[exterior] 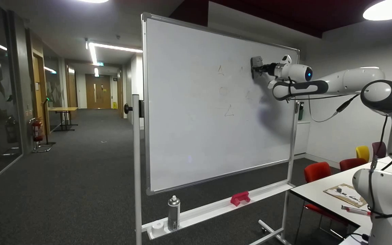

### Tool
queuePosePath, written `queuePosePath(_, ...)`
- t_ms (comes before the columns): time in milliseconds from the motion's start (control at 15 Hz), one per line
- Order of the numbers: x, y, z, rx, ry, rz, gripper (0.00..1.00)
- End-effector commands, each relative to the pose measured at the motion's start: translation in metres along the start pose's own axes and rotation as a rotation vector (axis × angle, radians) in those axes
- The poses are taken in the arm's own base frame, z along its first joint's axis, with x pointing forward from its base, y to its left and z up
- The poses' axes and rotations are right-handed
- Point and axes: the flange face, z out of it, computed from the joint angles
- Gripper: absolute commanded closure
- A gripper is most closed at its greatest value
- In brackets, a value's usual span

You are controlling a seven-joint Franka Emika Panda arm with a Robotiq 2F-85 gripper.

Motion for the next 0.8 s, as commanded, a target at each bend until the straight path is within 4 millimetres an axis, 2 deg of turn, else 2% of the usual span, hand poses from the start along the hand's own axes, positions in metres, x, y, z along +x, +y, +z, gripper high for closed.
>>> queuePosePath(0,-0.007,-0.021,0.005,0.056,0.002,-0.054,0.65)
queuePosePath(400,-0.022,-0.073,0.003,0.177,-0.011,-0.161,0.65)
queuePosePath(733,-0.044,-0.116,-0.004,0.281,-0.033,-0.23,0.65)
